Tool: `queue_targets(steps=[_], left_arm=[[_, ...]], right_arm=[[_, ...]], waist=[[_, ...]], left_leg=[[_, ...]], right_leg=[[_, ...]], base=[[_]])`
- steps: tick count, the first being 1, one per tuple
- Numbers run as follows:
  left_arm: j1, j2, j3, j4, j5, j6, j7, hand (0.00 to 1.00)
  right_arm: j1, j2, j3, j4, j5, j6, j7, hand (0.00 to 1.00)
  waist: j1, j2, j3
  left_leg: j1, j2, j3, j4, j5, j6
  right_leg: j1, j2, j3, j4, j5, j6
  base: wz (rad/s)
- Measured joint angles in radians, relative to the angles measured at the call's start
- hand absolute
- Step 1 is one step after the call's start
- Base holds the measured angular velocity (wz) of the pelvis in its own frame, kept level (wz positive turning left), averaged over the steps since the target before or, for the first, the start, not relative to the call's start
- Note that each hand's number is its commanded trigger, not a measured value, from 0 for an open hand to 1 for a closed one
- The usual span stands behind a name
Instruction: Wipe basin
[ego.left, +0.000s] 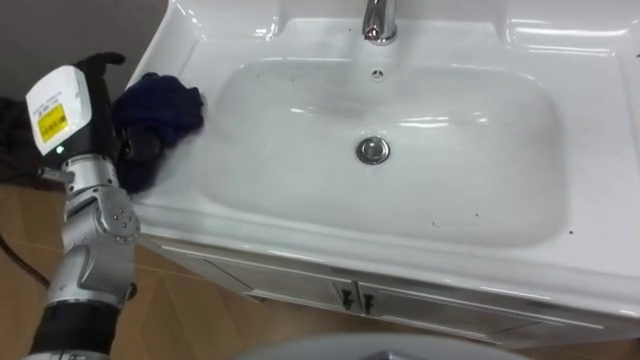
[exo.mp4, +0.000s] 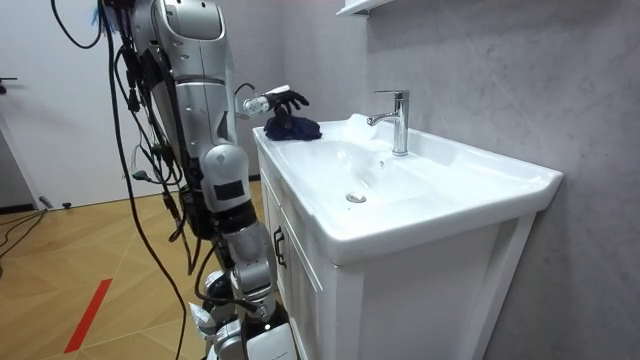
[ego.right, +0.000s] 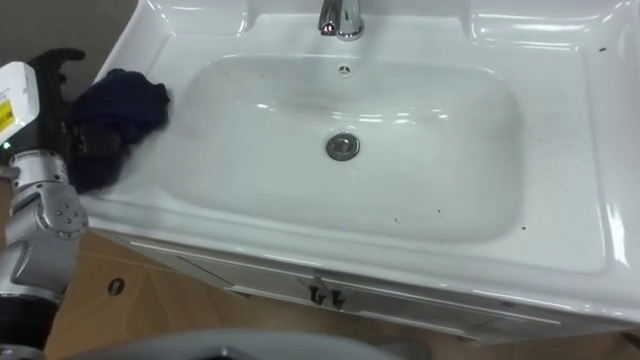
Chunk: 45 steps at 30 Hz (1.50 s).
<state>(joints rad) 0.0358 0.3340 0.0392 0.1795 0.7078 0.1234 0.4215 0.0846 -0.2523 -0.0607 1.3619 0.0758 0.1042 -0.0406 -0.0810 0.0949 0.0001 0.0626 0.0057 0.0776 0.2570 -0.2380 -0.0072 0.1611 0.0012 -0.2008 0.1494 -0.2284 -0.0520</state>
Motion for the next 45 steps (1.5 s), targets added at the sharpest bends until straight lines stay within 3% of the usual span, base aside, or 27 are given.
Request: queue_targets(steps=[8, 14, 21, 27, 29, 30, 32, 35, 40, 45], left_arm=[[0.0, 0.0, 0.0, -0.103, -0.008, -0.002, -0.002, 0.0], [-0.003, 0.0, 0.0, -0.113, -0.014, -0.008, -0.019, 0.0], [-0.003, 0.0, 0.0, -0.121, -0.1, -0.029, -0.02, 0.0], [-0.003, -0.009, 0.04, -0.154, -0.457, -0.053, -0.019, 0.0], [-0.002, -0.013, 0.05, -0.159, -0.682, -0.06, -0.026, 0.0], [-0.001, -0.018, 0.057, -0.159, -0.731, -0.061, -0.034, 0.0], [0.001, -0.048, 0.079, -0.158, -0.942, -0.06, -0.062, 0.0], [0.002, -0.051, 0.085, -0.159, -1.154, -0.06, -0.112, 0.0], [0.002, -0.051, 0.086, -0.158, -1.307, -0.059, -0.186, 0.0], [0.002, -0.05, 0.112, -0.158, -1.304, -0.059, -0.22, 0.0]], right_arm=[[0.01, 0.0, 0.02, -0.01, 0.043, -0.008, 0.01, 0.0], [0.009, 0.0, 0.033, -0.011, 0.052, -0.019, 0.011, 0.0], [0.005, 0.001, 0.05, -0.008, 0.051, -0.03, 0.013, 0.0], [0.002, 0.001, 0.056, -0.009, 0.059, -0.027, 0.021, 0.0], [-0.002, 0.006, 0.058, -0.012, 0.068, -0.016, 0.032, 0.0], [-0.004, 0.009, 0.058, -0.012, 0.069, -0.015, 0.035, 0.0], [-0.005, 0.02, 0.057, -0.015, 0.072, -0.015, 0.043, 0.0], [-0.004, 0.025, 0.053, -0.047, 0.075, -0.016, 0.047, 0.0], [0.004, 0.039, 0.031, -0.092, 0.118, -0.018, 0.061, 0.0], [0.02, 0.042, 0.01, -0.103, 0.15, -0.022, 0.065, 0.0]], waist=[[0.0, -0.003, 0.0029], [-0.001, 0.0, 0.0076], [-0.003, 0.005, 0.0081], [0.001, 0.003, 0.0089], [0.001, -0.004, 0.0088], [0.002, -0.007, 0.0085], [0.008, -0.023, 0.0109], [0.01, -0.029, 0.0117], [0.013, -0.037, 0.0096], [0.02, -0.023, 0.0019]], left_leg=[[0.003, 0.0, 0.0, 0.0, 0.0, 0.0], [0.0, 0.0, 0.001, 0.0, 0.0, 0.0], [-0.001, 0.0, -0.001, 0.0, 0.0, 0.0], [0.002, 0.0, 0.003, 0.0, 0.0, 0.0], [0.003, -0.001, 0.002, -0.009, 0.0, 0.0], [0.005, -0.001, 0.002, -0.011, 0.0, 0.0], [0.02, -0.002, 0.003, -0.017, 0.0, 0.0], [0.017, -0.004, 0.003, -0.016, 0.0, 0.0], [0.008, -0.003, 0.002, -0.016, 0.0, 0.0], [0.011, -0.003, 0.003, -0.018, 0.0, 0.0]], right_leg=[[0.006, 0.0, 0.001, 0.0, 0.0, 0.0], [0.0, 0.0, 0.002, 0.0, 0.0, 0.0], [0.005, -0.001, -0.009, 0.0, 0.0, 0.0], [-0.002, -0.001, 0.001, 0.001, -0.001, 0.0], [-0.001, -0.001, 0.003, 0.002, -0.004, 0.002], [0.0, 0.0, 0.004, 0.003, -0.004, 0.002], [0.008, 0.0, 0.004, 0.003, -0.005, 0.003], [0.006, 0.0, 0.007, 0.002, -0.006, 0.004], [-0.004, 0.001, 0.008, 0.002, -0.006, 0.004], [0.0, 0.001, 0.009, 0.005, -0.006, 0.004]], base=[[0.0], [0.0], [0.02], [-0.03], [0.0], [0.0], [0.0], [0.0], [0.0], [-0.02]])
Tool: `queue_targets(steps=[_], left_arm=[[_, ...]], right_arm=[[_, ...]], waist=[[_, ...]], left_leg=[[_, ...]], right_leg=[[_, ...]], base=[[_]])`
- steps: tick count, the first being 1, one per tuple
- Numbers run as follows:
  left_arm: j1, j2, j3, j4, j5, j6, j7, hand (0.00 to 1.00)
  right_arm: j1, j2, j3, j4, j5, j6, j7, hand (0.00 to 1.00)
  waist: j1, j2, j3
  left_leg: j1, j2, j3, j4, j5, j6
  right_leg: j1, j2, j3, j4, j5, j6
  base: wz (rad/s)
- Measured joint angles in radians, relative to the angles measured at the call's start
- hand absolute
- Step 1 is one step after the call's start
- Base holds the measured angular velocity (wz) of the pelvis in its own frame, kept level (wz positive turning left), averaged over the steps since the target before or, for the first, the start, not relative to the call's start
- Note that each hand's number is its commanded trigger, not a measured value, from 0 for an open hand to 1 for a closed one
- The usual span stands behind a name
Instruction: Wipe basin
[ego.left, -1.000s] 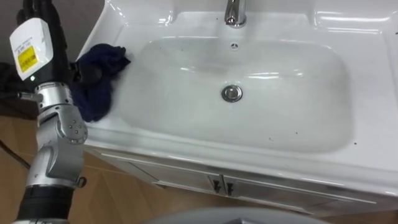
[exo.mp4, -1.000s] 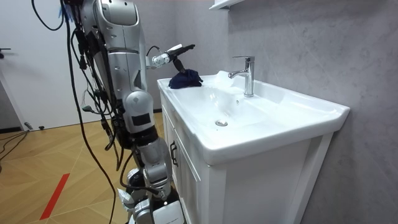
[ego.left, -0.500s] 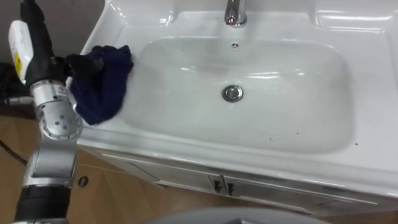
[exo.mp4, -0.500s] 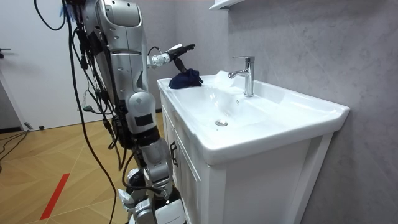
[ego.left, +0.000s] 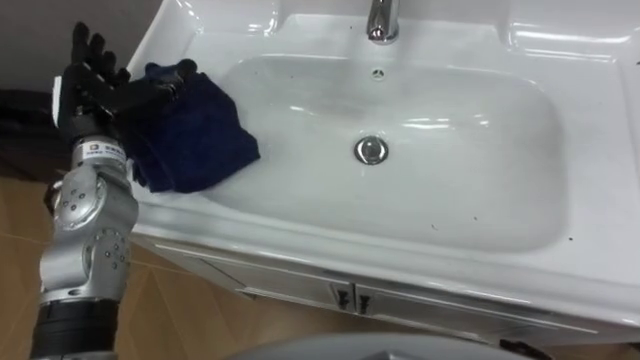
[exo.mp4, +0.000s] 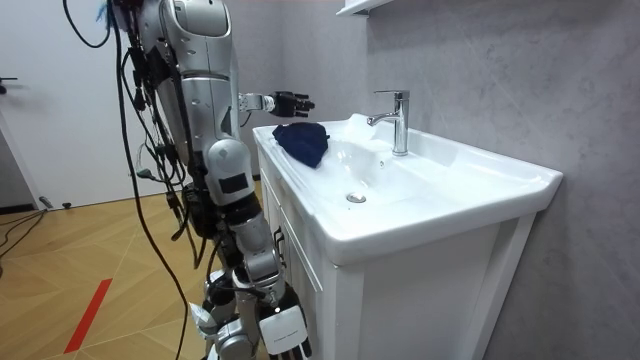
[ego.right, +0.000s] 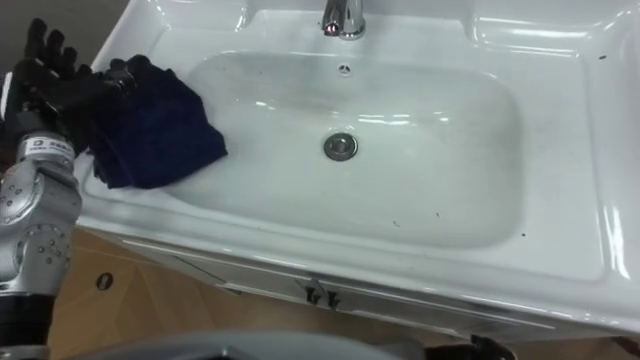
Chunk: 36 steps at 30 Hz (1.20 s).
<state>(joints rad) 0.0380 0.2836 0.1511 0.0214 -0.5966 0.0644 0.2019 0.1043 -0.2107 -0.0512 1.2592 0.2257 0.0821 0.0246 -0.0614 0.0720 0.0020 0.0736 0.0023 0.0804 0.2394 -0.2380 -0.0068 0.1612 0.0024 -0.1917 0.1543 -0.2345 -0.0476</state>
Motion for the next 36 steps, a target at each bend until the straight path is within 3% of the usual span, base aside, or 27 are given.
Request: queue_targets(steps=[3, 11, 14, 18, 21, 25, 27, 29, 31, 32, 36], left_arm=[[0.0, 0.0, 0.024, 0.004, 0.009, 0.0, 0.003, 0.0], [0.008, 0.0, 0.162, -0.039, 0.263, -0.001, 0.152, 0.0], [0.031, 0.002, 0.226, -0.063, 0.286, -0.04, 0.213, 0.0], [0.056, 0.002, 0.276, -0.06, 0.283, -0.049, 0.259, 0.0], [0.084, 0.002, 0.296, -0.046, 0.282, -0.055, 0.27, 0.0], [0.147, 0.002, 0.316, 0.111, 0.28, -0.061, 0.271, 0.0], [0.202, -0.014, 0.311, 0.208, 0.285, -0.06, 0.256, 0.0], [0.287, -0.034, 0.267, 0.337, 0.286, -0.051, 0.241, 0.0], [0.315, -0.04, 0.225, 0.468, 0.286, -0.037, 0.217, 0.0], [0.326, -0.048, 0.205, 0.53, 0.288, -0.024, 0.206, 0.0], [0.333, -0.077, 0.199, 0.708, 0.38, -0.023, 0.191, 0.0]], right_arm=[[0.013, -0.007, -0.012, -0.009, 0.01, -0.005, 0.0, 0.0], [0.026, -0.016, -0.014, -0.011, 0.002, -0.01, 0.004, 0.0], [0.03, -0.016, -0.015, -0.007, 0.005, -0.019, 0.011, 0.0], [0.028, -0.016, -0.021, 0.013, 0.005, -0.019, 0.012, 0.0], [0.036, -0.016, -0.032, 0.028, -0.001, -0.015, 0.012, 0.0], [0.043, -0.027, -0.038, 0.024, -0.003, -0.001, 0.01, 0.0], [0.043, -0.027, -0.038, 0.023, -0.006, 0.011, 0.01, 0.0], [0.045, -0.027, -0.037, 0.024, -0.004, 0.029, 0.014, 0.0], [0.045, -0.026, -0.036, 0.026, 0.002, 0.044, 0.027, 0.0], [0.047, -0.025, -0.034, 0.028, 0.001, 0.045, 0.032, 0.0], [0.055, -0.021, -0.025, 0.029, -0.014, 0.052, 0.045, 0.0]], waist=[[0.013, 0.015, 0.0016], [0.041, 0.014, 0.0014], [0.046, 0.01, 0.0027], [0.055, 0.009, 0.002], [0.086, 0.004, 0.0011], [0.128, 0.011, -0.0039], [0.133, 0.009, -0.0073], [0.137, -0.005, -0.0076], [0.14, -0.009, -0.0084], [0.141, -0.02, -0.0008], [0.174, -0.028, 0.0033]], left_leg=[[0.012, 0.004, 0.006, -0.005, 0.0, 0.0], [0.026, -0.002, -0.001, -0.015, 0.001, 0.001], [0.025, -0.006, -0.003, -0.015, 0.004, 0.006], [0.021, -0.015, -0.015, -0.013, 0.005, 0.008], [0.024, -0.021, -0.029, -0.007, 0.005, 0.009], [-0.001, -0.027, -0.034, 0.004, 0.004, 0.01], [-0.009, -0.029, -0.037, 0.006, 0.004, 0.011], [-0.018, -0.036, -0.062, 0.018, 0.003, 0.012], [-0.029, -0.037, -0.072, 0.026, -0.001, 0.018], [-0.038, -0.037, -0.08, 0.037, -0.004, 0.021], [-0.048, -0.036, -0.085, 0.039, -0.005, 0.023]], right_leg=[[0.003, -0.002, -0.003, 0.015, 0.0, 0.0], [0.015, -0.004, -0.005, 0.001, -0.001, 0.002], [0.016, -0.009, -0.008, -0.003, -0.002, 0.004], [0.022, -0.016, -0.016, -0.002, -0.006, 0.009], [0.031, -0.018, -0.026, -0.002, -0.009, 0.015], [0.02, -0.022, -0.049, -0.002, -0.011, 0.019], [0.012, -0.025, -0.062, -0.001, -0.012, 0.019], [0.016, -0.028, -0.077, -0.001, -0.015, 0.023], [0.013, -0.029, -0.088, -0.002, -0.016, 0.024], [0.012, -0.031, -0.097, -0.002, -0.016, 0.024], [0.009, -0.035, -0.109, -0.002, -0.018, 0.025]], base=[[-0.04], [0.02], [0.04], [0.08], [0.09], [0.13], [0.16], [0.2], [0.3], [0.27], [0.11]])
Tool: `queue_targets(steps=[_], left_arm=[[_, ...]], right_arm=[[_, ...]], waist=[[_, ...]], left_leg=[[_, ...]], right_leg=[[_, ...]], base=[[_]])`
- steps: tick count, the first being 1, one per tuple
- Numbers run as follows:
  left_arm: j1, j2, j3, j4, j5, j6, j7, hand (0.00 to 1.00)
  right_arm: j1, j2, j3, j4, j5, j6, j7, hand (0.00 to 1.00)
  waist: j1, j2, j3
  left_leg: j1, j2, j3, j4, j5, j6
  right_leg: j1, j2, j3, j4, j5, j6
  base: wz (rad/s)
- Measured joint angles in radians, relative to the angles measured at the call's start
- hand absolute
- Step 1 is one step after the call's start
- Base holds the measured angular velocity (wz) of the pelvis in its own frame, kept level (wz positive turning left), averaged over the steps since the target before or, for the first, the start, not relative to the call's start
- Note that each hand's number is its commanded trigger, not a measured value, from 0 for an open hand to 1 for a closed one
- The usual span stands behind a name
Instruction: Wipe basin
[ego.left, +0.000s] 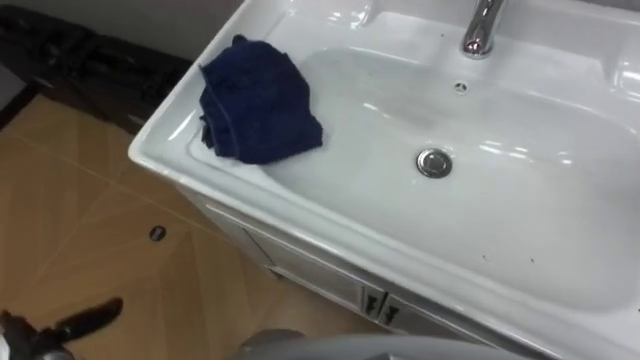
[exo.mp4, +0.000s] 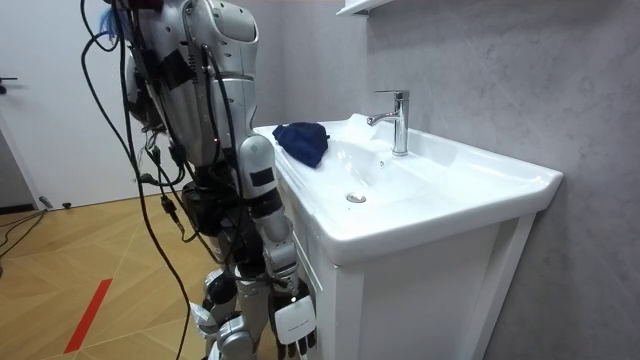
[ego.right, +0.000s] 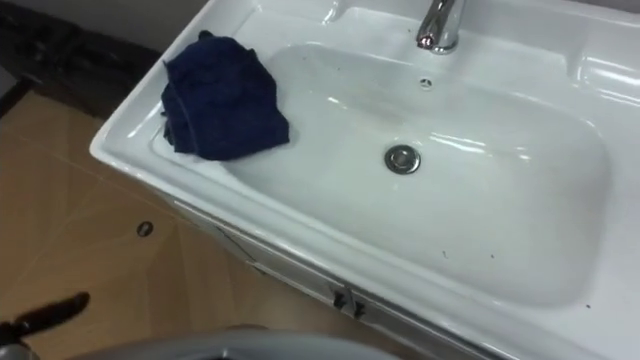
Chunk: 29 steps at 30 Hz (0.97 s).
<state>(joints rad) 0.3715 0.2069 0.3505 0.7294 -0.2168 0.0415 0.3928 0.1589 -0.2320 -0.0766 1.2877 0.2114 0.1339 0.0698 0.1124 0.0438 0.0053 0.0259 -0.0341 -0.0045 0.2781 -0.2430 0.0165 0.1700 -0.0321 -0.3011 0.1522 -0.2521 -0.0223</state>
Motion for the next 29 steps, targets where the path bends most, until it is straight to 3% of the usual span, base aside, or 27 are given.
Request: queue_targets(steps=[4, 10, 13, 19, 25, 29], left_arm=[[0.018, -0.003, -0.024, 0.136, 0.101, 0.005, -0.042, 0.0], [0.03, -0.007, -0.122, 0.175, 0.232, 0.008, -0.088, 0.0], [0.01, -0.014, -0.127, 0.185, 0.31, 0.023, -0.129, 0.0], [-0.021, -0.038, -0.172, 0.2, 0.342, 0.052, -0.196, 0.0], [-0.052, -0.04, -0.241, 0.245, 0.443, 0.082, -0.297, 0.0], [-0.089, -0.04, -0.255, 0.251, 0.504, 0.083, -0.377, 0.0]], right_arm=[[-0.008, -0.001, 0.017, 0.0, -0.027, 0.007, 0.012, 0.0], [-0.016, -0.01, 0.035, 0.003, -0.021, 0.007, 0.008, 0.0], [-0.02, -0.013, 0.037, 0.007, -0.021, 0.005, 0.019, 0.0], [-0.024, -0.011, 0.058, 0.01, -0.02, -0.001, 0.052, 0.0], [-0.048, -0.006, 0.076, 0.032, -0.05, -0.002, 0.06, 0.0], [-0.056, -0.006, 0.096, 0.032, -0.075, -0.011, 0.079, 0.0]], waist=[[0.003, -0.004, 0.0013], [-0.013, -0.003, 0.0021], [-0.03, -0.007, 0.0018], [-0.04, -0.028, 0.0004], [-0.055, -0.045, 0.0023], [-0.056, -0.05, 0.0029]], left_leg=[[-0.008, 0.003, -0.004, 0.018, -0.009, 0.009], [-0.017, -0.004, -0.012, 0.03, -0.013, 0.016], [-0.019, -0.015, -0.022, 0.029, -0.011, 0.019], [-0.017, -0.014, -0.006, 0.029, -0.011, 0.019], [-0.014, -0.012, 0.007, 0.027, -0.011, 0.019], [-0.017, -0.01, 0.025, 0.023, -0.012, 0.022]], right_leg=[[0.005, -0.002, -0.004, 0.004, -0.003, 0.004], [0.006, -0.009, -0.024, 0.01, 0.001, 0.013], [0.007, -0.012, -0.028, 0.018, -0.002, 0.016], [0.005, -0.016, -0.027, 0.016, -0.002, 0.017], [0.002, -0.017, -0.011, 0.016, -0.003, 0.019], [-0.006, -0.017, -0.001, 0.017, -0.004, 0.021]], base=[[0.05], [0.06], [0.11], [-0.04], [-0.05], [-0.07]])
